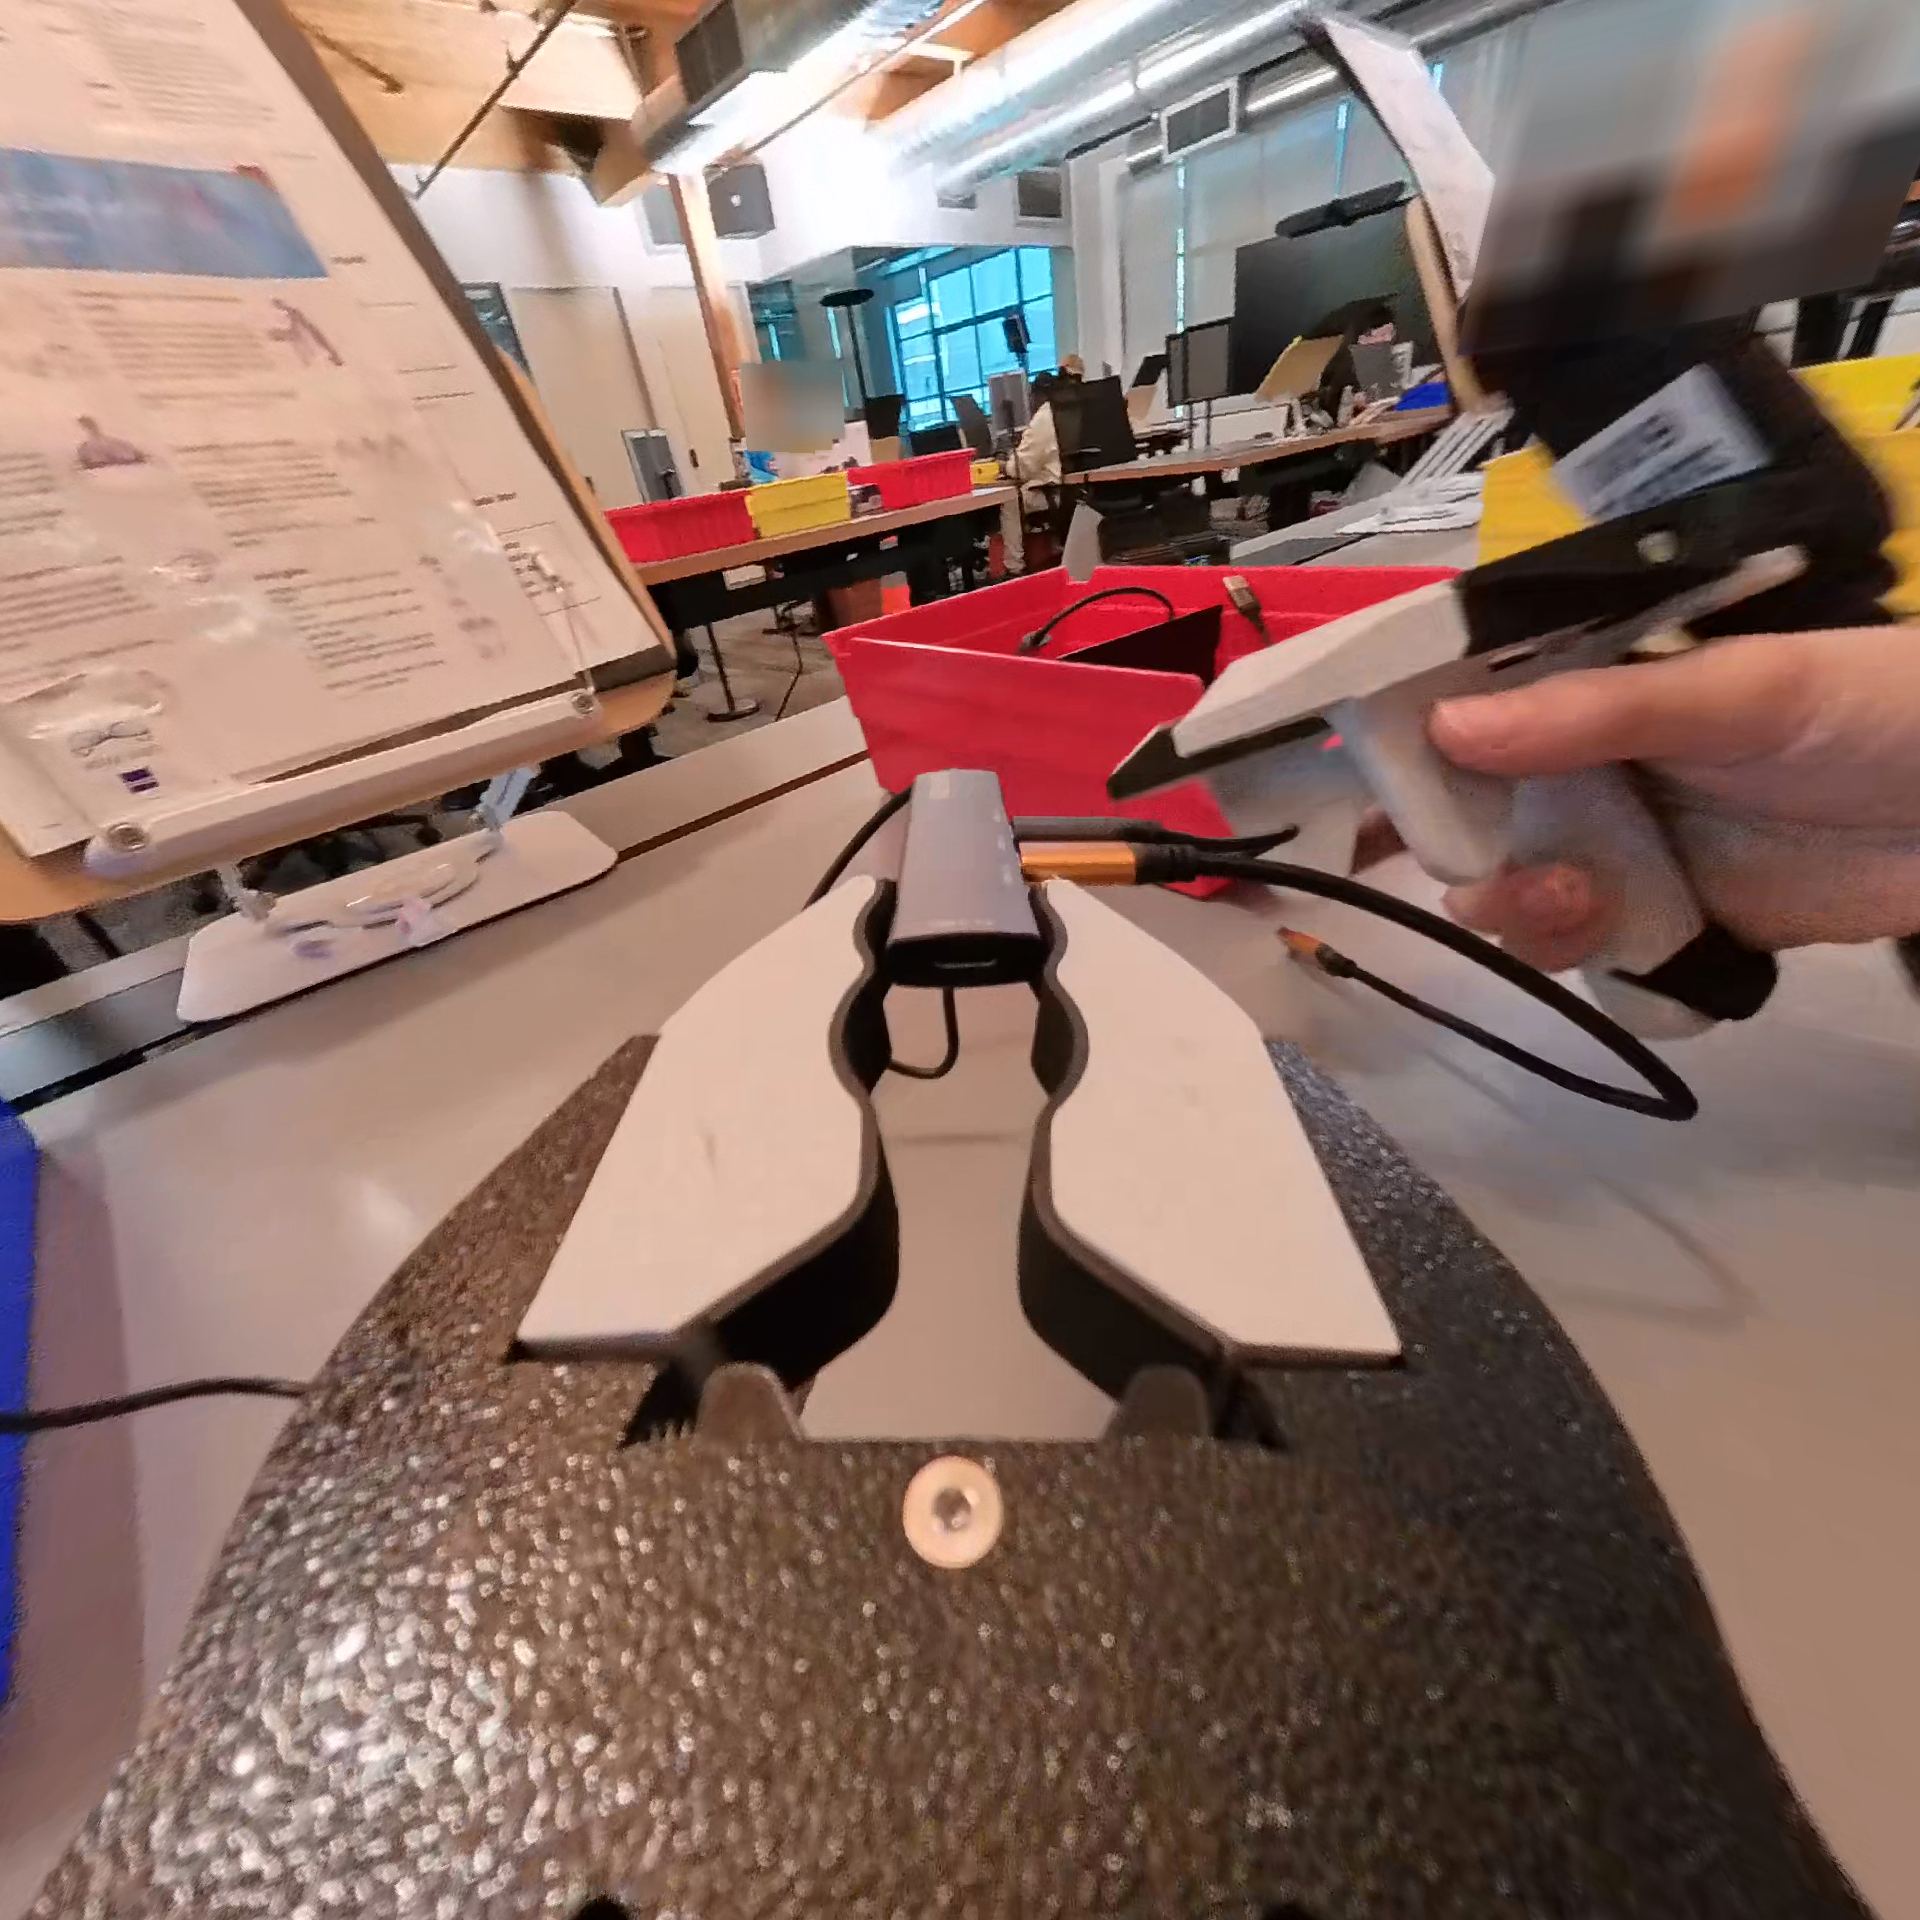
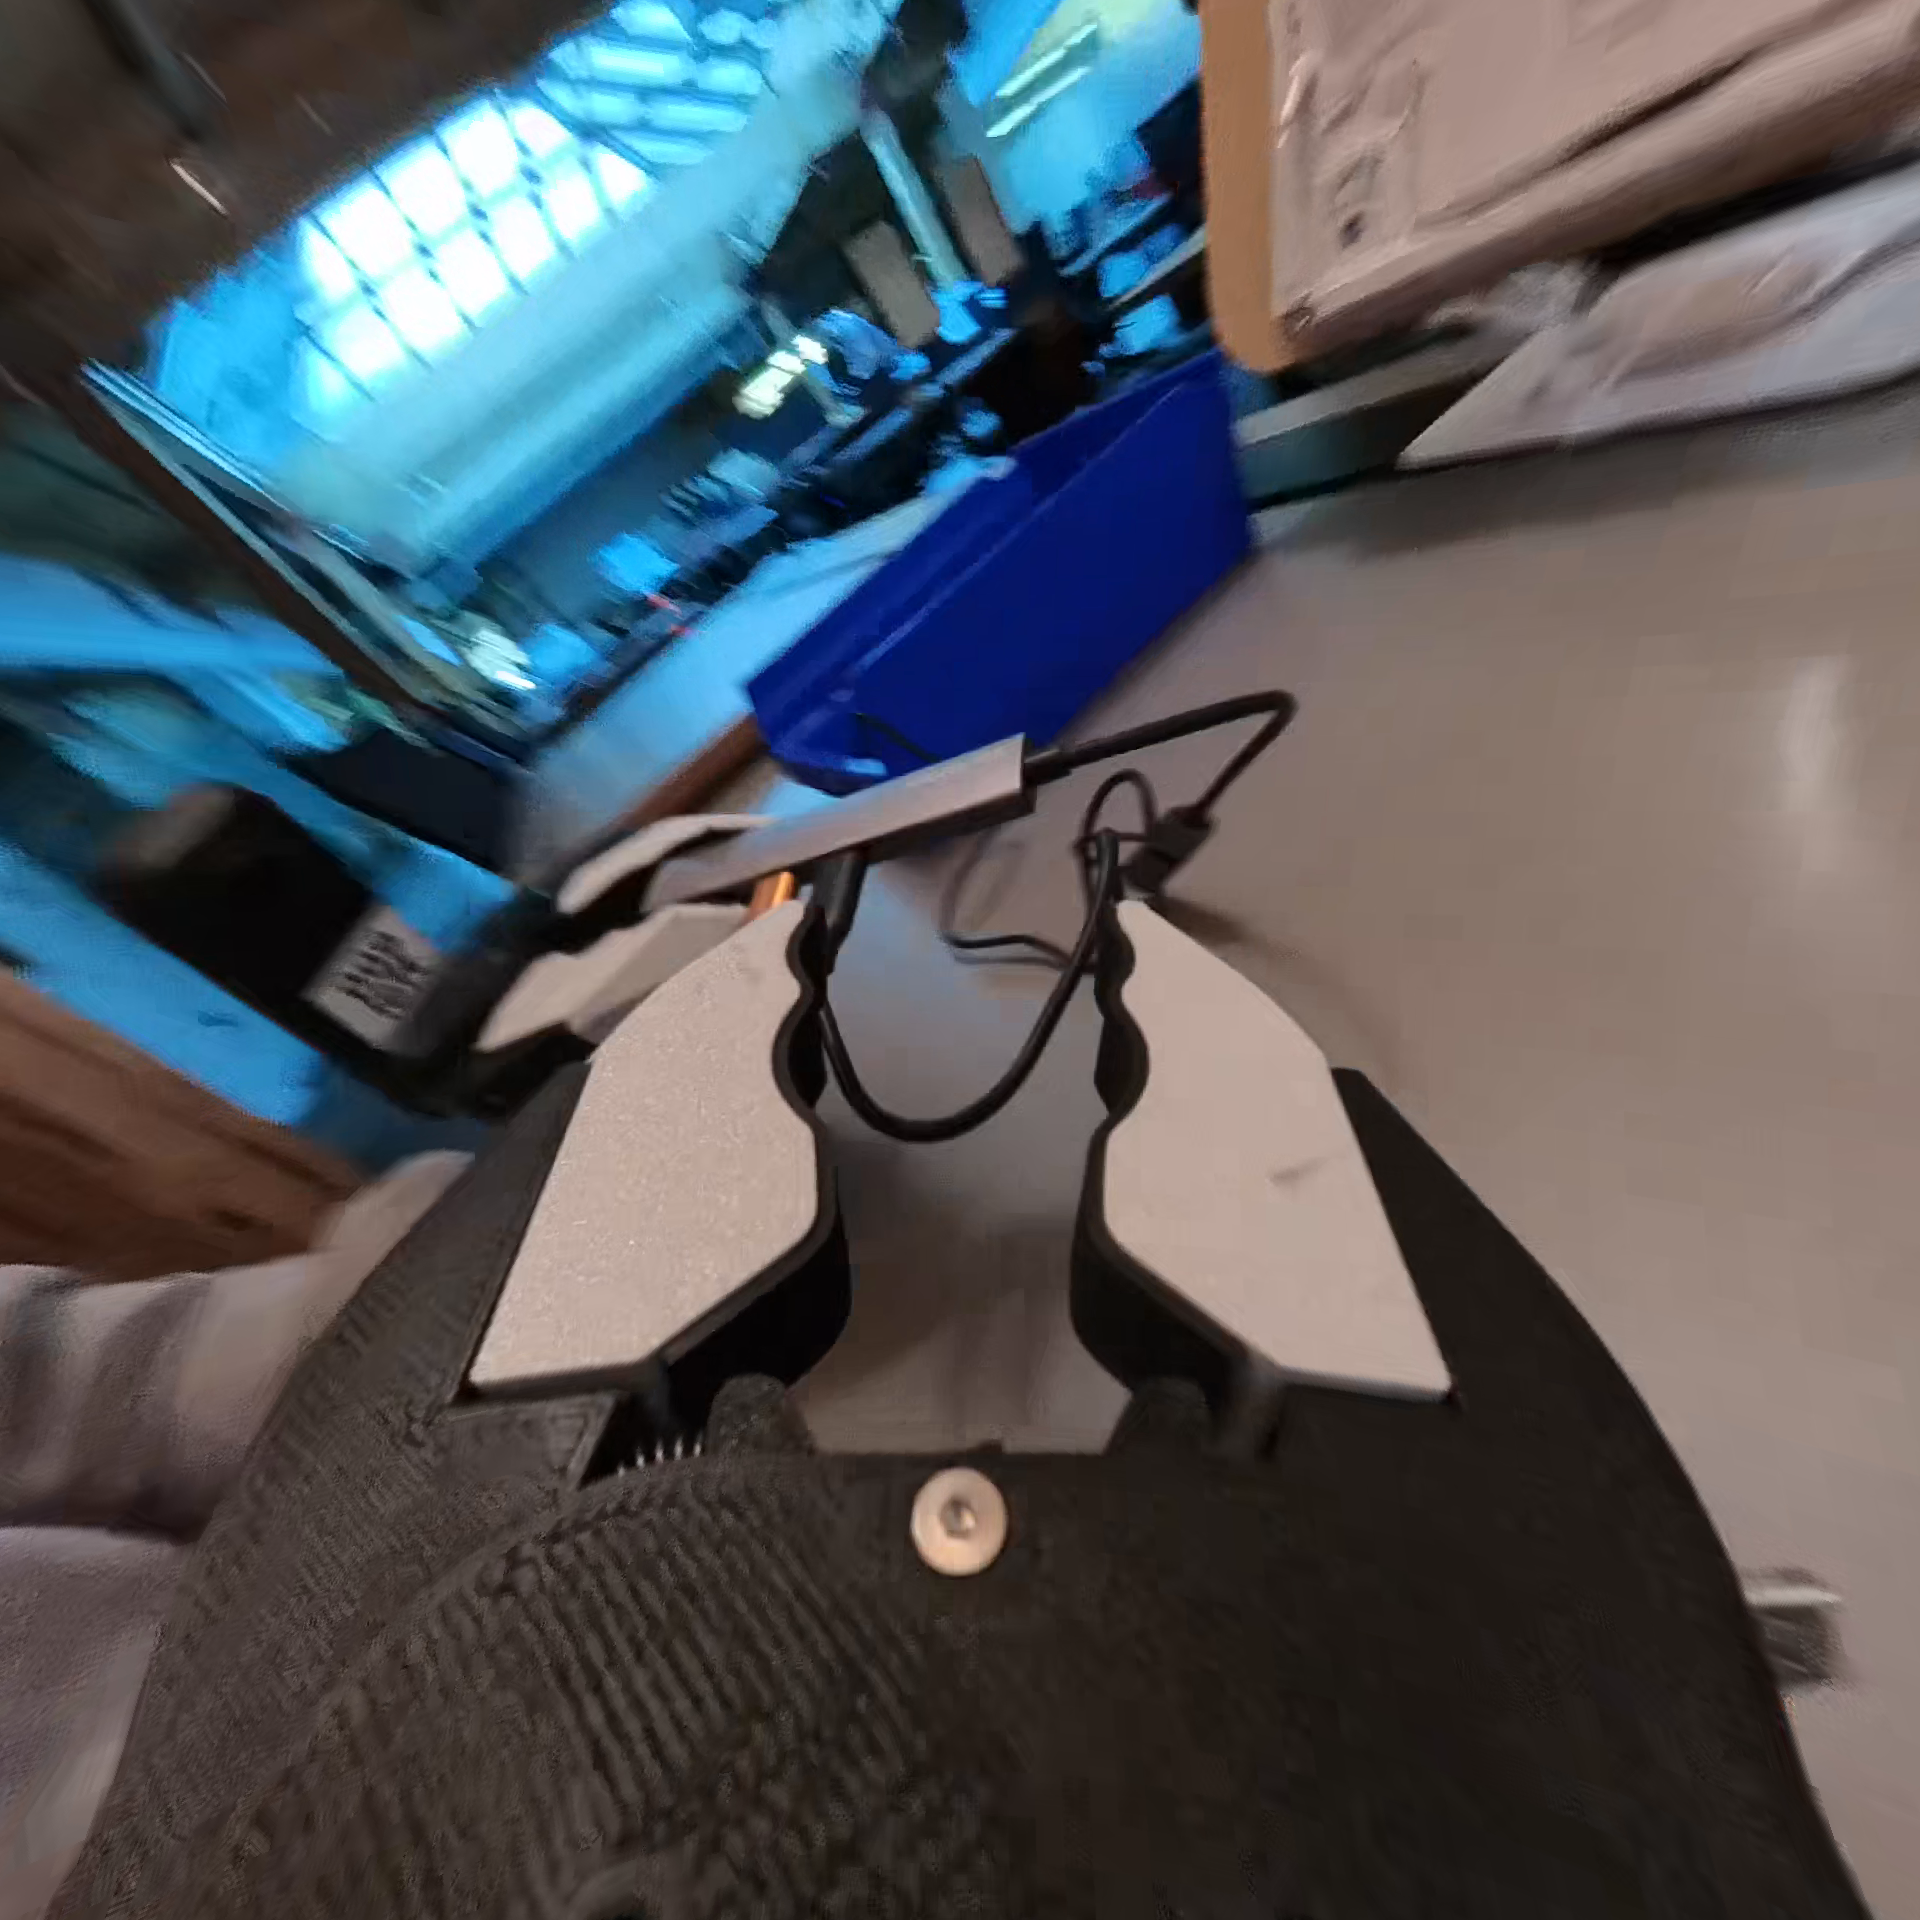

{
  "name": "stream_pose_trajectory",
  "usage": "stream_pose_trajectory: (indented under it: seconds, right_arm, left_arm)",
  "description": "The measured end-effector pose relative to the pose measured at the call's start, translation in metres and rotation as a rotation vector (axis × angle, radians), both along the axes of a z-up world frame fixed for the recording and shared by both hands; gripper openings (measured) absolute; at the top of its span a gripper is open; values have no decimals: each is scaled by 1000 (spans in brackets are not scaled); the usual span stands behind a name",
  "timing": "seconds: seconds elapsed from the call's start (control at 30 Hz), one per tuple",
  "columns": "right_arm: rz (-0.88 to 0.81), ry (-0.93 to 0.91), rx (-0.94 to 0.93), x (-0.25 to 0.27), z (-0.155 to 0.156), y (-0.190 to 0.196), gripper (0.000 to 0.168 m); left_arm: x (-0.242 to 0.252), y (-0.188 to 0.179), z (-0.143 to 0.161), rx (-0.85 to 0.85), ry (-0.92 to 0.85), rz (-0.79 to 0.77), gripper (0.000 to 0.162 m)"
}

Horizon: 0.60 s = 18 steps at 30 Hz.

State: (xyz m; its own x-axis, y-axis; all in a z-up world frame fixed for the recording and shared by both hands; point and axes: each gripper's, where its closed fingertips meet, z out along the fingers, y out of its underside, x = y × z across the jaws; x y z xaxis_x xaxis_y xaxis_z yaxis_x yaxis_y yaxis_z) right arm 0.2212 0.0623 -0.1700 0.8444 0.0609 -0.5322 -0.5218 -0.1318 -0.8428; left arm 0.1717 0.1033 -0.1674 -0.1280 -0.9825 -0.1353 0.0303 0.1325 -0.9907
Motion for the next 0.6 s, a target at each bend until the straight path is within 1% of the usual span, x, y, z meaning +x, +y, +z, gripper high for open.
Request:
stream_pose_trajectory:
  seconds: [0.07,0.1,0.17,0.3,0.33,0.37,0.47,0.5,0.53,0.6]
  right_arm:
    - [-94,-242,-52,-2,6,-1,49]
    - [-137,-361,-86,-4,8,-1,53]
    - [-112,-515,-96,-27,16,3,46]
    - [-95,-560,-102,-58,9,20,33]
    - [-111,-582,-151,-56,2,23,34]
    - [-126,-598,-160,-54,1,25,32]
    - [-129,-528,-84,-60,8,32,25]
    - [-110,-508,-65,-64,8,34,19]
    - [-109,-488,-70,-66,6,35,19]
    - [-134,-479,-65,-70,6,39,25]
  left_arm:
    - [-1,6,-2,27,4,27,24]
    - [-1,9,-1,43,-1,43,24]
    - [-3,13,1,42,-16,54,24]
    - [-6,22,5,28,-56,79,24]
    - [-7,23,6,24,-67,78,24]
    - [-8,25,6,19,-70,78,24]
    - [-12,32,9,-31,-109,74,24]
    - [-13,34,11,-53,-126,71,24]
    - [-15,35,12,-72,-142,69,24]
    - [-15,37,13,-90,-151,69,24]
